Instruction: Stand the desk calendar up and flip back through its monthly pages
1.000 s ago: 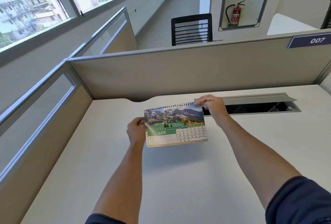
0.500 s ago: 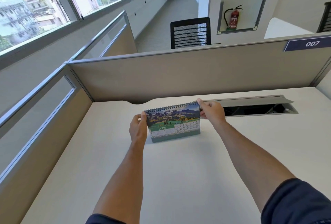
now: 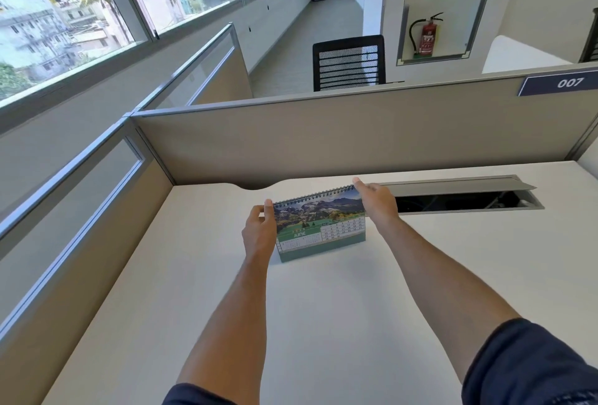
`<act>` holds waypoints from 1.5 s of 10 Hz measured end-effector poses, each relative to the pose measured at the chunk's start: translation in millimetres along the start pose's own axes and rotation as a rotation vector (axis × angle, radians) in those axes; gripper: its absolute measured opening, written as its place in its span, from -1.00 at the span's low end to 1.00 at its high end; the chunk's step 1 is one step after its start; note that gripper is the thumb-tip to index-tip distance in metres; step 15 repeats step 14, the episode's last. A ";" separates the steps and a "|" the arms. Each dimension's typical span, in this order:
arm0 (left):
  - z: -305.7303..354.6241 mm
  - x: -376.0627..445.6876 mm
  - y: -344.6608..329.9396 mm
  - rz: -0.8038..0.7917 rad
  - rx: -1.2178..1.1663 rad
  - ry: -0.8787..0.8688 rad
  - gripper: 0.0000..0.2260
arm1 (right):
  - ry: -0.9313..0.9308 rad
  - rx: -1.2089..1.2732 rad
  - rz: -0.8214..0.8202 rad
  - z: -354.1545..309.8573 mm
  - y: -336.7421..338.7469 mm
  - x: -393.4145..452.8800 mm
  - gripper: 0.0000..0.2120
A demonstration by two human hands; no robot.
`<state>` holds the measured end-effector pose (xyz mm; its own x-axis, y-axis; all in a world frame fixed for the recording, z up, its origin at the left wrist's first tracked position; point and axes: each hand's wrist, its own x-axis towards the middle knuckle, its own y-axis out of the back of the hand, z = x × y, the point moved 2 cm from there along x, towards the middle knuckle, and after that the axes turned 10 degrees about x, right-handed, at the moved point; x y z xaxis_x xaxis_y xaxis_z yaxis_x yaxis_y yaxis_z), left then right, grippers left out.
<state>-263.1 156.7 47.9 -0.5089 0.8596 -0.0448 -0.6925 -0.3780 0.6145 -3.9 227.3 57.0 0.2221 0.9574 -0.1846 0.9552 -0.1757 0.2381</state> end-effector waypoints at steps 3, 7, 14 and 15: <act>8.2 6.2 -3.7 -0.045 0.075 0.039 -0.64 | -0.037 0.027 0.039 -8.1 -4.6 -2.7 -0.66; 11.7 -6.8 3.9 -0.028 0.211 0.114 -0.54 | 0.101 -0.136 0.099 0.1 6.3 -10.7 -0.58; -5.2 -71.5 9.9 0.163 0.827 -0.675 -0.20 | 0.980 -0.741 0.056 45.2 42.6 -49.6 -0.39; -5.2 -71.5 9.9 0.163 0.827 -0.675 -0.20 | 0.980 -0.741 0.056 45.2 42.6 -49.6 -0.39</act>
